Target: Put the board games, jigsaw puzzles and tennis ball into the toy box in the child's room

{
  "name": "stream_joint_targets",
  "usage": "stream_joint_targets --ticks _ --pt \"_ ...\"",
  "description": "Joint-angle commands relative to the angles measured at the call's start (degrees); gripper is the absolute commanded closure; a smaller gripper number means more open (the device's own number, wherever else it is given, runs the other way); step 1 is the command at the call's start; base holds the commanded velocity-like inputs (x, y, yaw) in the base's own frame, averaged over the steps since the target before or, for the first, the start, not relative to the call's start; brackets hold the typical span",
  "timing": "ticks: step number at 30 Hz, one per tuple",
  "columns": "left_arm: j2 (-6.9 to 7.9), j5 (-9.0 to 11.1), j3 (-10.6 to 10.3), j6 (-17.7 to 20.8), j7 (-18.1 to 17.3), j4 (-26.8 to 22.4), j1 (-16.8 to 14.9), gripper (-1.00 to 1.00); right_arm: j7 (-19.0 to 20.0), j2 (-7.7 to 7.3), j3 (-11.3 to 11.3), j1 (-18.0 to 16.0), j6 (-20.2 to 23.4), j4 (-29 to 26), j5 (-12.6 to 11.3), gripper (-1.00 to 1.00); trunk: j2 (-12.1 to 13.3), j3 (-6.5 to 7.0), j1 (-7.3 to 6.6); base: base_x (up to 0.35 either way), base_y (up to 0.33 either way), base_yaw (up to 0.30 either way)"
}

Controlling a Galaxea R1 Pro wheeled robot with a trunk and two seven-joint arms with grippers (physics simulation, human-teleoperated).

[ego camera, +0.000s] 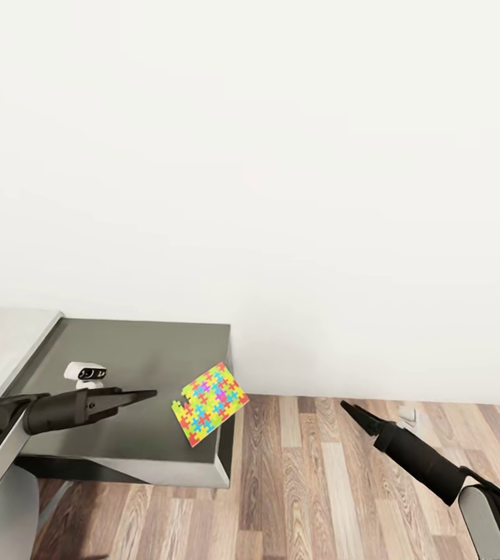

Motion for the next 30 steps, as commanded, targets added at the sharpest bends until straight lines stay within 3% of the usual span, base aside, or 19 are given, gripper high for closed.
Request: stream_joint_targets --ticks 1,8,15,23,30 --pt "0.06 0.2 -0.1 0.6 -0.1 0.0 0.0 -1.0 0.1 0.0 0.0 -0.1 0.7 0.0 -0.8 -1.0 -0.1 0.0 0.03 0.0 0.0 -0.069" --pt "0.05 0.2 -0.2 0.6 0.0 -0.1 0.0 -1.0 0.0 0.08 0.4 -0.3 3.5 0.1 -4.7 -1.0 -0.1 0.62 0.03 0.0 0.0 -0.064" --pt "0.05 0.1 -0.2 0.7 0.1 0.1 0.0 -1.0 -0.3 0.96 1.3 -0.7 4.2 0.8 -5.4 -1.0 -0.1 0.95 0.03 0.0 0.0 -0.021" --pt "0.05 0.1 -0.1 0.6 0.3 0.7 0.0 -1.0 -0.7 1.57 1.6 -1.1 4.2 1.1 -5.2 -1.0 -3.3 -0.45 1.79 0.0 0.0 -0.002" --pt "0.05 0.2 -0.1 0.6 0.3 0.8 0.0 -1.0 -5.9 2.46 3.2 -3.9 4.5 5.5 -5.2 -1.0 -6.1 -1.7 3.33 0.0 0.0 0.0"
